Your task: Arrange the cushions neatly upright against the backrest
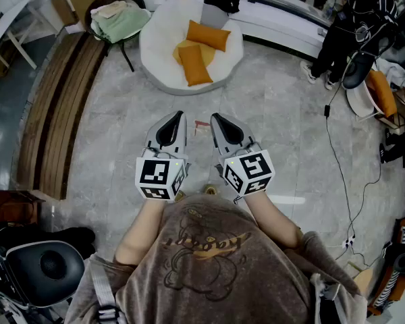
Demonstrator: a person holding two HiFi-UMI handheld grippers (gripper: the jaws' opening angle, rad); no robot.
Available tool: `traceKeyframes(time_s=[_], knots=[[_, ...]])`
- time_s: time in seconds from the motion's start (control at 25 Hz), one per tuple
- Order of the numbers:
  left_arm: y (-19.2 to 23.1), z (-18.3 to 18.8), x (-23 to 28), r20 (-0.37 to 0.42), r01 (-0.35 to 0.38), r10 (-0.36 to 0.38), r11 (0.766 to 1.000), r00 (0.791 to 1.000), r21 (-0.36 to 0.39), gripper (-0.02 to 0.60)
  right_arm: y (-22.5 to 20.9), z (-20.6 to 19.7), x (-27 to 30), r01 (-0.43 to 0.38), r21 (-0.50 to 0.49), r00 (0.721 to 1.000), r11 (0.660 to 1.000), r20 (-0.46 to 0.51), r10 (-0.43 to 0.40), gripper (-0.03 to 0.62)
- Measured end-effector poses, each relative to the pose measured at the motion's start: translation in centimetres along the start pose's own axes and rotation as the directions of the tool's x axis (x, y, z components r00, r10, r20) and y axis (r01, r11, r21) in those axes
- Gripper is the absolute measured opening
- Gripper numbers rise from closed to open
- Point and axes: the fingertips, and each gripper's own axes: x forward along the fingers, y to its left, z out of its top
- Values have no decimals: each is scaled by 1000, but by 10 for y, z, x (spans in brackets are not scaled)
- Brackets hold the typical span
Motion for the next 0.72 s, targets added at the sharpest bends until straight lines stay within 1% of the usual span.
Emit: traceKeyframes(time_s=[0.24, 0.4, 0.6, 0.72], knots=[[-18, -4, 0, -20, 5, -5, 1000, 1000, -5, 5, -3, 2, -13, -33, 25, 999, 999, 14, 33, 18], [-25, -2, 1, -24, -2, 2, 1000, 1000, -23, 5, -8, 7, -26, -67, 8, 998, 998, 16, 67, 20], [-39, -2, 6, -24, -20, 20, 999, 1000, -35, 5, -34, 6, -46, -82, 11, 997, 997, 11, 82, 20], [-43, 0, 12, -16, -44, 43, 998, 999, -36, 5, -54, 10, -54, -81, 2, 996, 997, 21, 81, 20]])
